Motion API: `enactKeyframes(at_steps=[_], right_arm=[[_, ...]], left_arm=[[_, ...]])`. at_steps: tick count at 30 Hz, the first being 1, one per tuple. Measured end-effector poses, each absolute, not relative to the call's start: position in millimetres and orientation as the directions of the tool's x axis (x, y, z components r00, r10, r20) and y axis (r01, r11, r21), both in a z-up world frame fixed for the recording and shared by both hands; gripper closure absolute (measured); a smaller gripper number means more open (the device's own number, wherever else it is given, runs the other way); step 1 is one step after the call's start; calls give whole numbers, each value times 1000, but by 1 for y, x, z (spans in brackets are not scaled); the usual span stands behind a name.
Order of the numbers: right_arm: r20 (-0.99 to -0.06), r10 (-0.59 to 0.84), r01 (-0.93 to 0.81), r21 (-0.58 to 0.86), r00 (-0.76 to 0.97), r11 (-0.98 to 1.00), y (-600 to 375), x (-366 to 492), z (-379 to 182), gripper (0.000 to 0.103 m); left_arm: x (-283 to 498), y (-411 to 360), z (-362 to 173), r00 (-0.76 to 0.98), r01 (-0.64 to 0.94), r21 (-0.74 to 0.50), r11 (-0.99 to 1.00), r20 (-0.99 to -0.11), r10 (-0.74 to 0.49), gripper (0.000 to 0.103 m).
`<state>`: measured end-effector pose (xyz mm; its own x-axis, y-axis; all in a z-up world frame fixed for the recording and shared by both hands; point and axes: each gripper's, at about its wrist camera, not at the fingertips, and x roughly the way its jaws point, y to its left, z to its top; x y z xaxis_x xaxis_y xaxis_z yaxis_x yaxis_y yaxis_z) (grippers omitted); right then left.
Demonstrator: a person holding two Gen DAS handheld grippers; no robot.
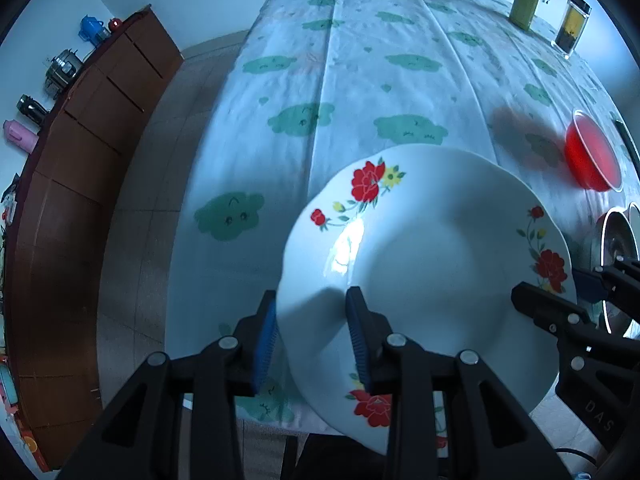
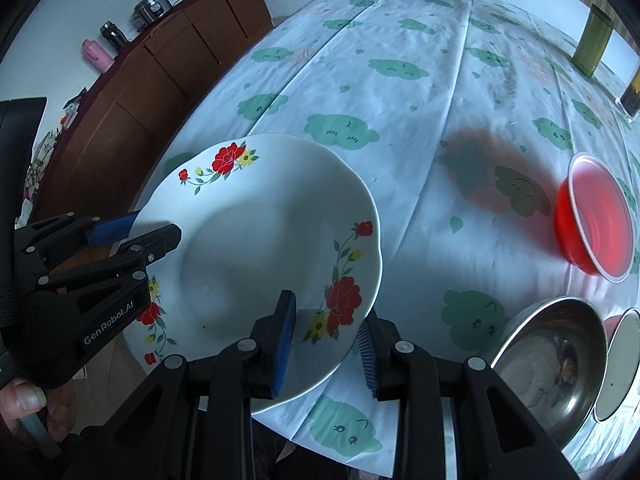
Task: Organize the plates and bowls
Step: 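Lower the red-flower plate onto the pink-floral plate with both grippers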
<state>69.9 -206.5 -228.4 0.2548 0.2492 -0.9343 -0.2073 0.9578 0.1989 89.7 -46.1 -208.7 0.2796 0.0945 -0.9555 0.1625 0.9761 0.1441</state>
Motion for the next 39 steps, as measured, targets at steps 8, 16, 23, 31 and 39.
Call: enactKeyframes(at_steps=[8,16,23,31,39], right_arm=[[-939,255,-231,201,232,952,-199,67,-234,71],[-948,226,-290,156,225,944,-189,64,-239,70],[-947,228,-302,155,224,940,-189,64,-240,70],[-948,225,-305,151,226,940,-188,63,-240,68],[-947,227,-291,157,227,944,-188,63,-240,67]], left_arm=[[85,-38,-216,265,144,145,979,-959,103,70],[83,-38,-224,259,145,169,975,-957,127,71],[84,-37,-222,266,139,170,976,-955,129,71],[85,-34,-222,265,127,153,980,-957,115,71],[85,-30,-221,264,112,131,985,-959,98,71]])
